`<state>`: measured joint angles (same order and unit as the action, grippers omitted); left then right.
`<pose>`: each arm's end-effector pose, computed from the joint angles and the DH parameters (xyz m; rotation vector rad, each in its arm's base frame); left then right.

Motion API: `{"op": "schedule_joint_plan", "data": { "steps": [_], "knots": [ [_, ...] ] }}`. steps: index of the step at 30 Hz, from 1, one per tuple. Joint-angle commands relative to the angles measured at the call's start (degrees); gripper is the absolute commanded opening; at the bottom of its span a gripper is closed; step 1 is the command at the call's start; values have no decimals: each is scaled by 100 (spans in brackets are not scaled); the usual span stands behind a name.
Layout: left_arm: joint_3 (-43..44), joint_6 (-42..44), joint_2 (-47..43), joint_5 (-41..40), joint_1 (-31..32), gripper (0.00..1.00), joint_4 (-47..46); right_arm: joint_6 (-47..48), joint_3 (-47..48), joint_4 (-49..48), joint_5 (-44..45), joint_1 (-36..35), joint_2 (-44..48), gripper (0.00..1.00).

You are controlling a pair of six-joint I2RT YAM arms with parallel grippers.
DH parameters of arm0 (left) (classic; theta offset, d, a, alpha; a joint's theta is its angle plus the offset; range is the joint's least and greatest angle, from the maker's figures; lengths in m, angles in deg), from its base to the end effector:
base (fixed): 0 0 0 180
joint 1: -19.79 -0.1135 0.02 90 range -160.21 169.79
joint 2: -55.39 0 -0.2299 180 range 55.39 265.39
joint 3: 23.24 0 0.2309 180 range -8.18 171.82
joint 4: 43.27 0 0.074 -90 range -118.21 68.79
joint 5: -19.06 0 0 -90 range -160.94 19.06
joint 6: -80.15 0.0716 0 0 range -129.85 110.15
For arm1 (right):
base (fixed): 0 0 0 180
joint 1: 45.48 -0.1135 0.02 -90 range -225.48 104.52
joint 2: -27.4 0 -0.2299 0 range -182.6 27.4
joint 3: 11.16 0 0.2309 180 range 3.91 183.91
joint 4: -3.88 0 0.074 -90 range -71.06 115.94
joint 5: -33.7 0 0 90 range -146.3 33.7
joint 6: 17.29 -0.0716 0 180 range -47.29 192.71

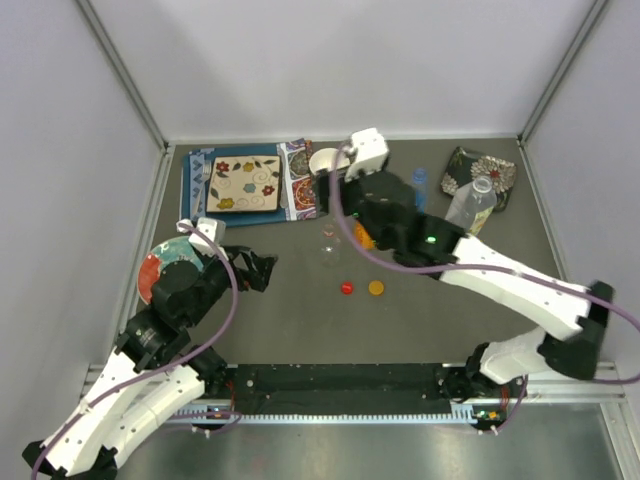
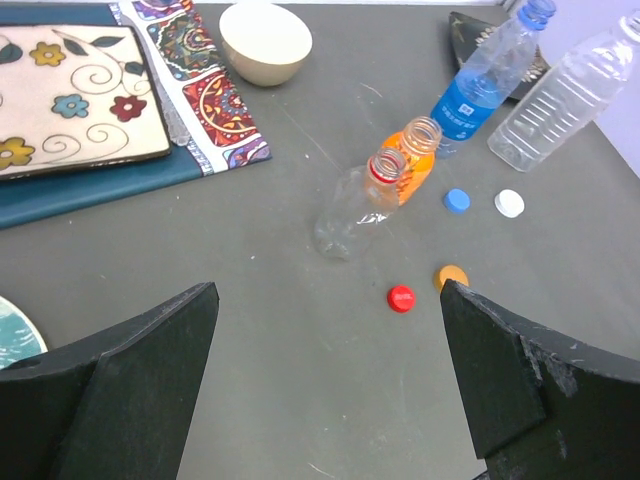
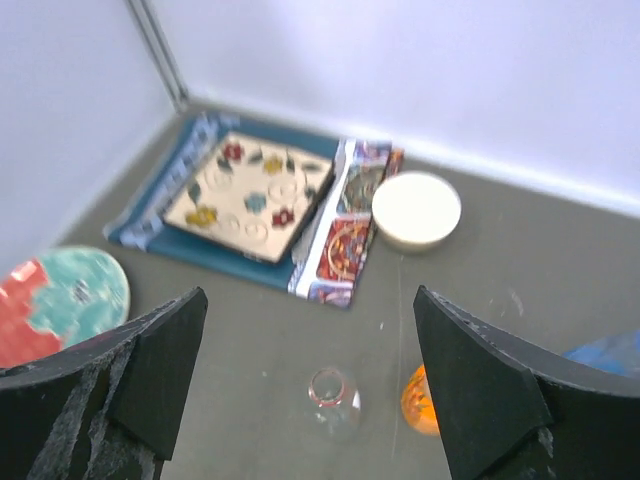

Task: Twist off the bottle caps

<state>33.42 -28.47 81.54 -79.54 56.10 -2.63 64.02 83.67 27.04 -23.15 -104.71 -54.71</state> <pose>0.1313 -0.0832 0.3066 0.1627 1.7727 -0.5674 0.2103 0.2767 0.3678 -0.3419 1.7031 0.3679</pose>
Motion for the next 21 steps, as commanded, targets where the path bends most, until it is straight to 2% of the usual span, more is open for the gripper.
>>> {"op": "schedule_joint_plan", "data": {
  "steps": [1, 5, 11, 15, 21],
  "knots": [
    [269, -282, 337, -370, -2, 98, -36, 376, 85, 517, 227, -63, 1272, 86],
    [348, -546, 724, -493, -2, 98, 69, 395, -890, 719, 508, -133, 2329, 88],
    [445, -995, 1339, -397, -2, 98, 122, -150, -2500, 1246, 895, -151, 3778, 90],
    [340, -1083, 1366, -81, 7, 98, -176, -589, -3106, 1484, 887, -151, 4106, 90],
    [269, -1084, 1296, -98, -2, 98, -432, -977, -3345, 1511, 825, -142, 4133, 91]
  ]
}}
